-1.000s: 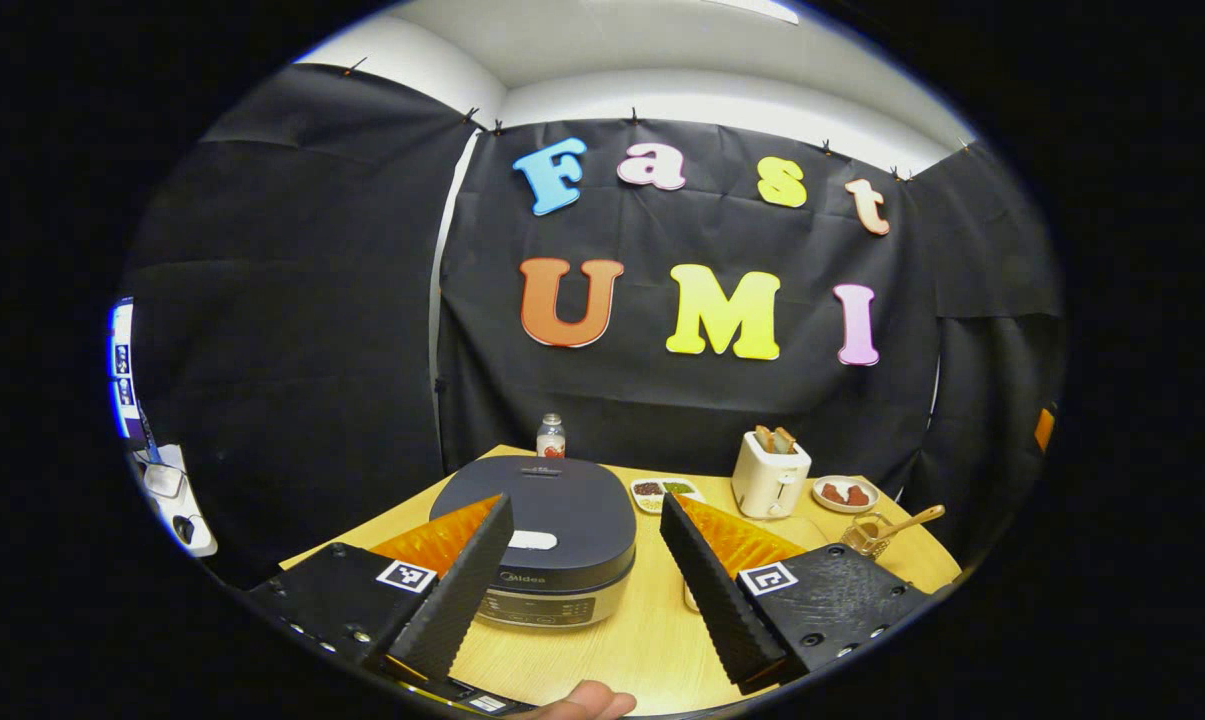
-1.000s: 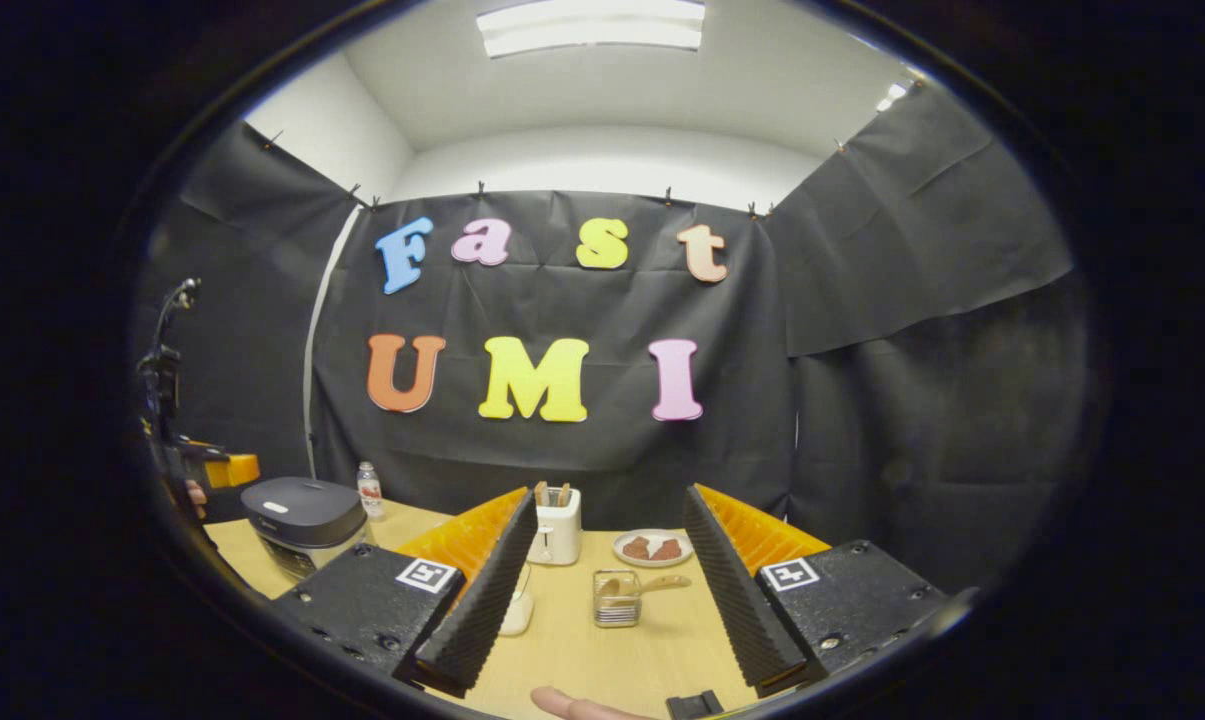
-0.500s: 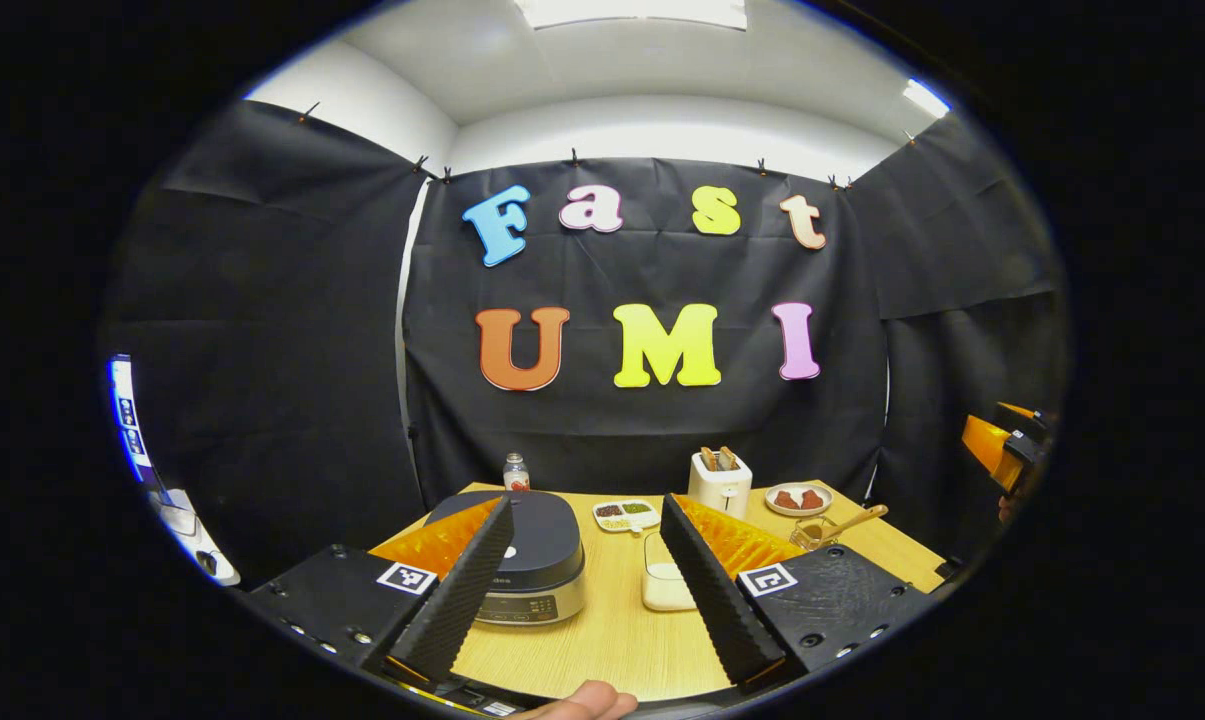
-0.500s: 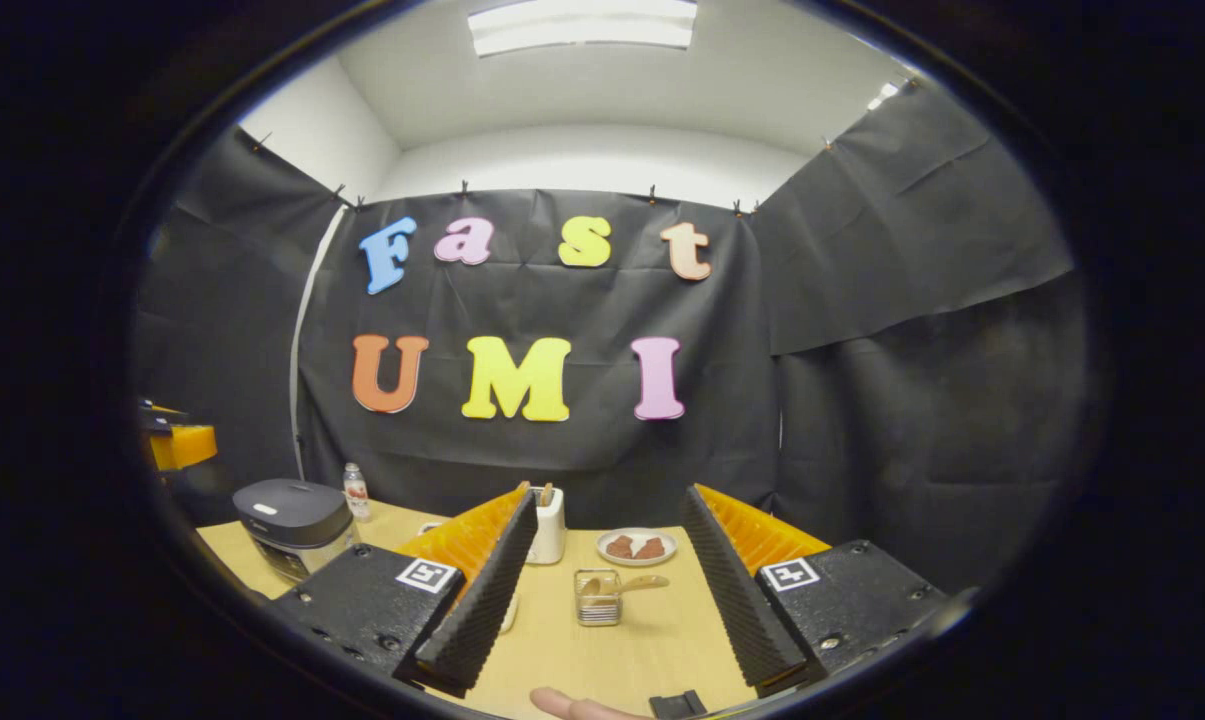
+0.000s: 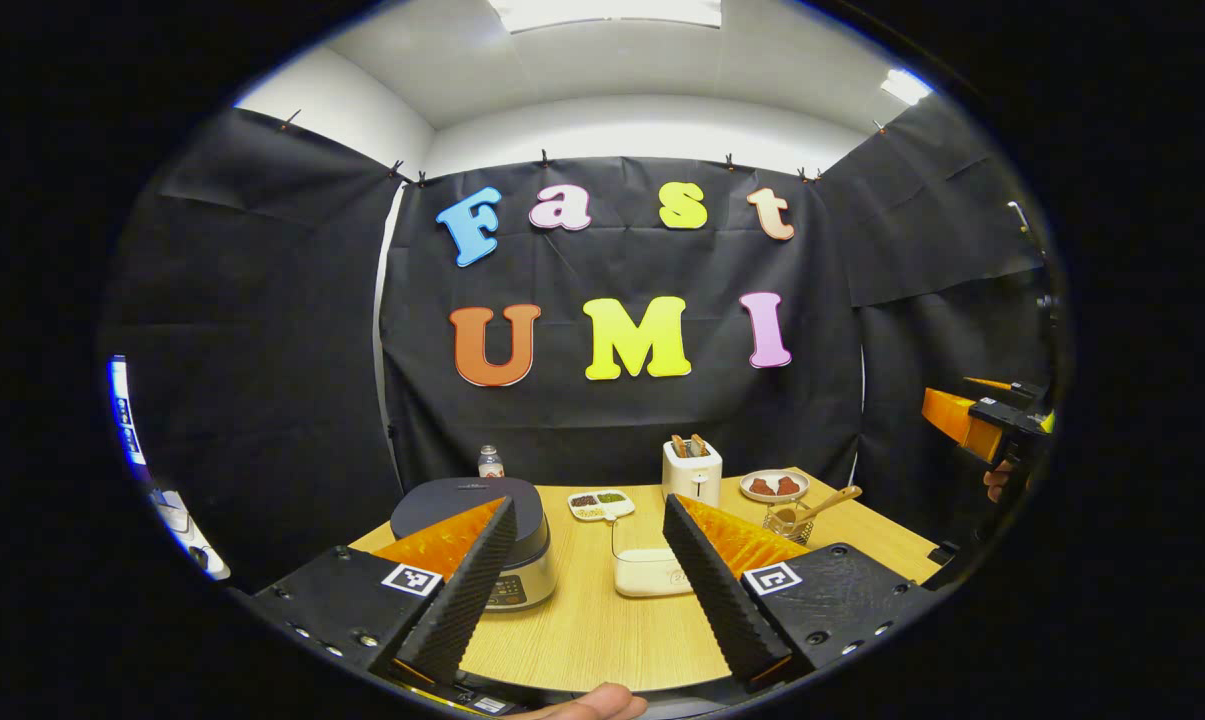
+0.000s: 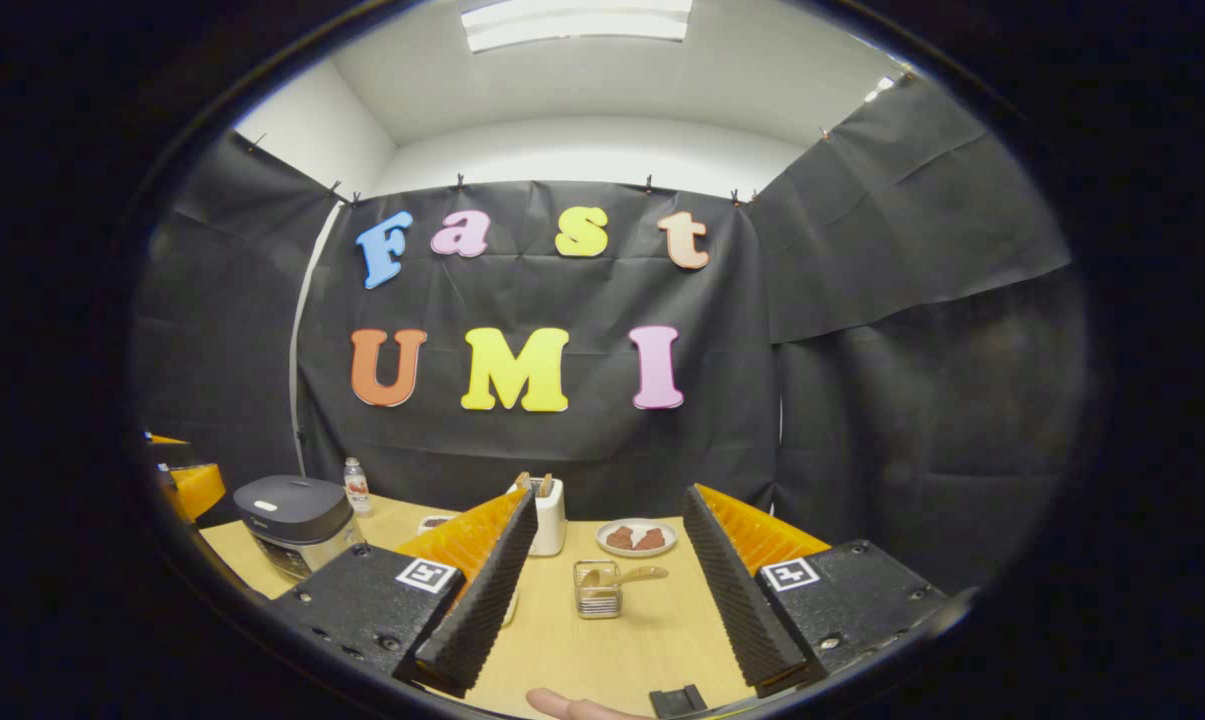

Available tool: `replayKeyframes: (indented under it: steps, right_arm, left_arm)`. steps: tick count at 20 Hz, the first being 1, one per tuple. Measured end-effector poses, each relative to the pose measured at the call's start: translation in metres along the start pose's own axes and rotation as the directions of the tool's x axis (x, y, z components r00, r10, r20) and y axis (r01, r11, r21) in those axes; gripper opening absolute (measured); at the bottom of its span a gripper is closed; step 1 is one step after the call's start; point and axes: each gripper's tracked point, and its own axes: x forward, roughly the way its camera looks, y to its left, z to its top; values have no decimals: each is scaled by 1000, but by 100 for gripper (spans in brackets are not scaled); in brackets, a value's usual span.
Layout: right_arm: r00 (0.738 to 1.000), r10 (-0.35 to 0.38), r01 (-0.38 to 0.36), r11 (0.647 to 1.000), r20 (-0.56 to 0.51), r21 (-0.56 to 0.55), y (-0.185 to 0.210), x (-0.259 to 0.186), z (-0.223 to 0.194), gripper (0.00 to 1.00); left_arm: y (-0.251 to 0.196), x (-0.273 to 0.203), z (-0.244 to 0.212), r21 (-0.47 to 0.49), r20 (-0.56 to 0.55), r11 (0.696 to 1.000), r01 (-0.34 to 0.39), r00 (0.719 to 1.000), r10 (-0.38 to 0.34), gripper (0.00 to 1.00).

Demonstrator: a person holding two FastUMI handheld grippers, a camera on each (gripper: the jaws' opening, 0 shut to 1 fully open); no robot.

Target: Close the left gripper, press the button to open the rice cooker; take a wooden spoon from the chopstick holder with the right hand, scoop a spoonful of rice and pour it into the rice cooker, then put the wooden spoon back into the chopstick holder.

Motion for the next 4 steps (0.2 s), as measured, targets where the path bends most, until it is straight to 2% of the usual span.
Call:
replayKeyframes:
  steps: [1, 3, 4]
  right_arm:
    - [1000, 0, 0, 1000, -1, 2, 0, 0, 0, 92]
    - [1000, 3, -3, 1000, -2, 4, 0, -1, 0, 92]
    - [1000, 5, -5, 1000, 0, 6, 1, -1, 1, 95]
  left_arm:
    - [-1, -1, 2, 6, 6, 1000, 3, 1000, -3, 94]
    - [4, -5, 3, 7, 12, 1000, -10, 1000, 10, 94]
    - [6, -5, 4, 3, 14, 1000, -14, 1000, 14, 94]
